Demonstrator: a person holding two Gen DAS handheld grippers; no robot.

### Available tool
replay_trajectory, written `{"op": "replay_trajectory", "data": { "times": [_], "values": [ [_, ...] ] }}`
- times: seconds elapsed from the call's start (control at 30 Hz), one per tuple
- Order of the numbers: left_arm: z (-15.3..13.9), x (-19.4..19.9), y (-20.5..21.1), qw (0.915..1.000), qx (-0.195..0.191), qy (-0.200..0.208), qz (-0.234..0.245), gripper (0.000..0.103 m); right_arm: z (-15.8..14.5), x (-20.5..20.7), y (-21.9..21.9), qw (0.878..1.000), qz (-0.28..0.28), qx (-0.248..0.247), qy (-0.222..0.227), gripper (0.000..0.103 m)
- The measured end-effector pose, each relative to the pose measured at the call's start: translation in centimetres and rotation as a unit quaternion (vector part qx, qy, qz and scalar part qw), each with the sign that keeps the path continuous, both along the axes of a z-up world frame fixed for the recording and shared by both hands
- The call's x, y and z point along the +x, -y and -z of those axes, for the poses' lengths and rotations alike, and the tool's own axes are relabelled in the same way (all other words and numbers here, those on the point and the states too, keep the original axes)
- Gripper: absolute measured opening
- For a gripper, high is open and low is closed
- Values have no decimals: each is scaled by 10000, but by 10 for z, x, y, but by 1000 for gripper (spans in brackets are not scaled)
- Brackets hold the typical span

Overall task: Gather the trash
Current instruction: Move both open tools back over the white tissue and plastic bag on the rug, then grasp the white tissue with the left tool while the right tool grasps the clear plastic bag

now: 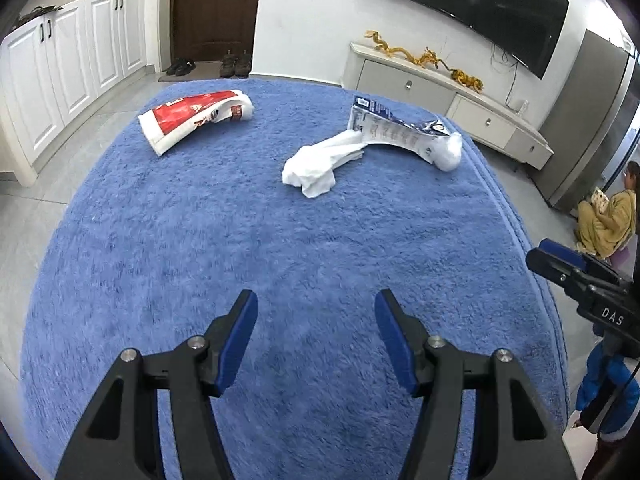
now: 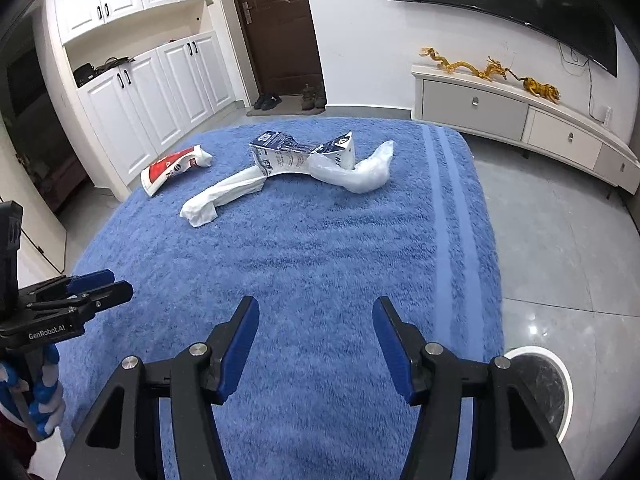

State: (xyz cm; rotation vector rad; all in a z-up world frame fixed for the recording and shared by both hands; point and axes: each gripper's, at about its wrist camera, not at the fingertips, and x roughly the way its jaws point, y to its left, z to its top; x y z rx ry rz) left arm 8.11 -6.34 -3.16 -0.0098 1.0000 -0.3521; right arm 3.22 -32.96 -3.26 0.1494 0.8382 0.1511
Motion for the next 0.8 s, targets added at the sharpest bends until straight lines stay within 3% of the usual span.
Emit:
{"op": "replay_trajectory", "data": {
  "times": [0.2, 0.53, 0.8],
  "values": [
    [-2, 42, 8, 9998, 98, 32, 196, 59, 6, 27, 11, 9998, 177, 112, -30, 57],
    [17, 118, 35, 9992, 251, 52, 314, 59, 9, 115, 44, 9984, 560, 91, -20, 57],
    [35, 154, 51, 9985, 238, -128, 469, 59, 29, 166, 51, 9970, 678, 48, -363, 56]
  ]
}}
